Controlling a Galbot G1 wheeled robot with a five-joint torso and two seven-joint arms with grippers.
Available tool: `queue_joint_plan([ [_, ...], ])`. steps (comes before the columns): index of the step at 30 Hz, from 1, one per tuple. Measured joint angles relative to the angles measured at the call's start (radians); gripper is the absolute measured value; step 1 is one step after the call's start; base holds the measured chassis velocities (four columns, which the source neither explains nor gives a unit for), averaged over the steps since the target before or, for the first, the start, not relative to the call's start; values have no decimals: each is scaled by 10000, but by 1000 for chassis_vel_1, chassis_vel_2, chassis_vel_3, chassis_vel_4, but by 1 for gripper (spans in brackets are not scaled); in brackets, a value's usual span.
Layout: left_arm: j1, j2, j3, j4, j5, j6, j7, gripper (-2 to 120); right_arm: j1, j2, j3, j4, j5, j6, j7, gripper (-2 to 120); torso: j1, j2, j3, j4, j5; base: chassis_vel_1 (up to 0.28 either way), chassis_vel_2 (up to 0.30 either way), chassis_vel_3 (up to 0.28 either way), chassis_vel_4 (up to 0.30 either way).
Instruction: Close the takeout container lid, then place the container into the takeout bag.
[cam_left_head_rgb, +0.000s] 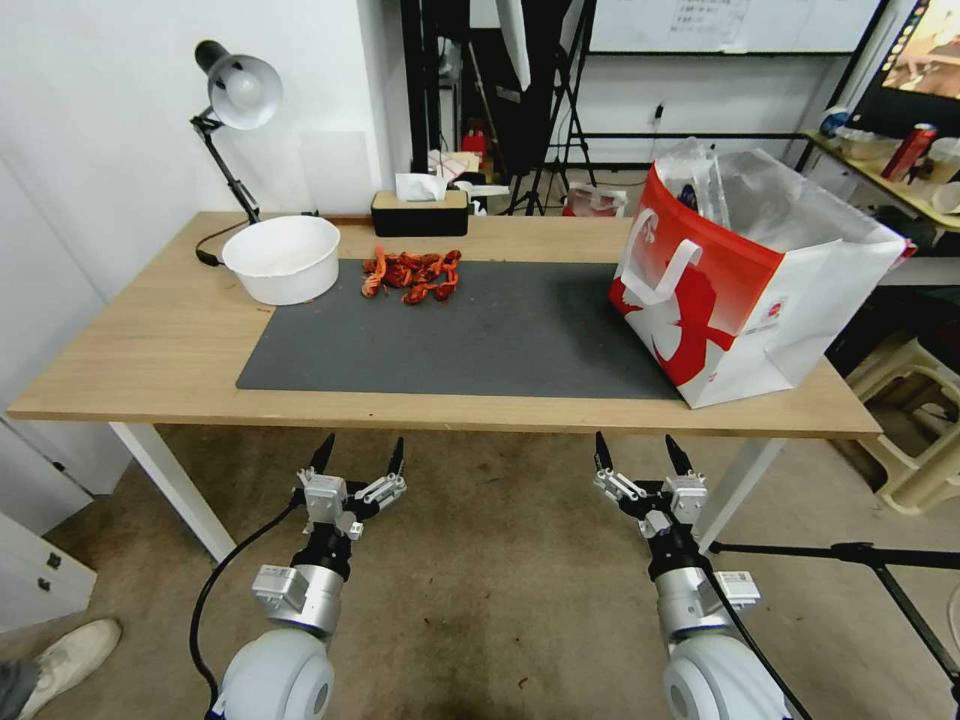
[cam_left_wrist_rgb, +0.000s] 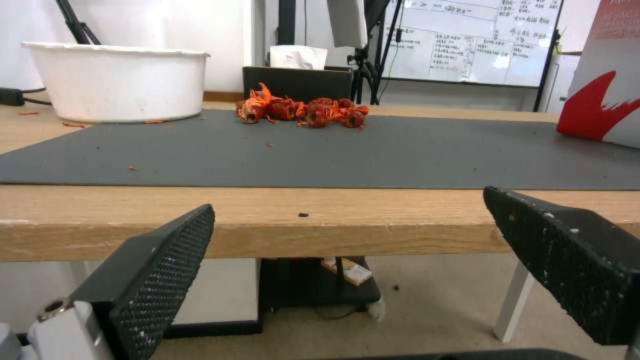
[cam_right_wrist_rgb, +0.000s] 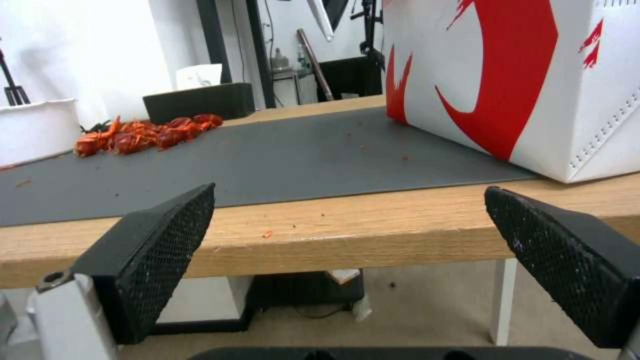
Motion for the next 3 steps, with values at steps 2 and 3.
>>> queue_joint_plan([
  [2,0,0,0,0,0,0,0,100,0,0,0,0,0,-1,0,100,1,0,0,0,0,0,0,0,0],
  [3,0,0,0,0,0,0,0,100,0,0,0,0,0,-1,0,100,1,0,0,0,0,0,0,0,0],
])
